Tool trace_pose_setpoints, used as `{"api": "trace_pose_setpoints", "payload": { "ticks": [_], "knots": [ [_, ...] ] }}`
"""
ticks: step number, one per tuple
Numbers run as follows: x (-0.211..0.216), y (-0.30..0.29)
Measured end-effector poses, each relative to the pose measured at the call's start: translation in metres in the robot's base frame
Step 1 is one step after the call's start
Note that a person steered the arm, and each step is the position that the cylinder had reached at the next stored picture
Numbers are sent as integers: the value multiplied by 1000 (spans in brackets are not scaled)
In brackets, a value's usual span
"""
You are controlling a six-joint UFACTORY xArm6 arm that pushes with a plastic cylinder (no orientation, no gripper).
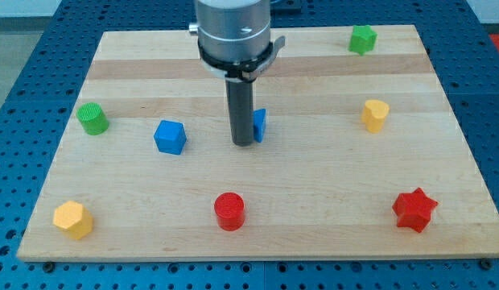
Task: Move blue triangle towards the top center
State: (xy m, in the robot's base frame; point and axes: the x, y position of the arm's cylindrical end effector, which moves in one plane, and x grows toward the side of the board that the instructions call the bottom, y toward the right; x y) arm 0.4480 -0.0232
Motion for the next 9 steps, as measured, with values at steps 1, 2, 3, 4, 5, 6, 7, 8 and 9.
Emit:
{"api": "trace_pose_setpoints", "payload": {
  "ticks": [1, 2, 3, 4, 5, 6, 7, 8, 9],
  "knots": [
    [-6, 4],
    [-6, 0],
    [-6, 4],
    [-5, 37],
    [-8, 42],
    [-24, 51],
    [-43, 60],
    [-63, 60],
    [-69, 35]
  ]
}}
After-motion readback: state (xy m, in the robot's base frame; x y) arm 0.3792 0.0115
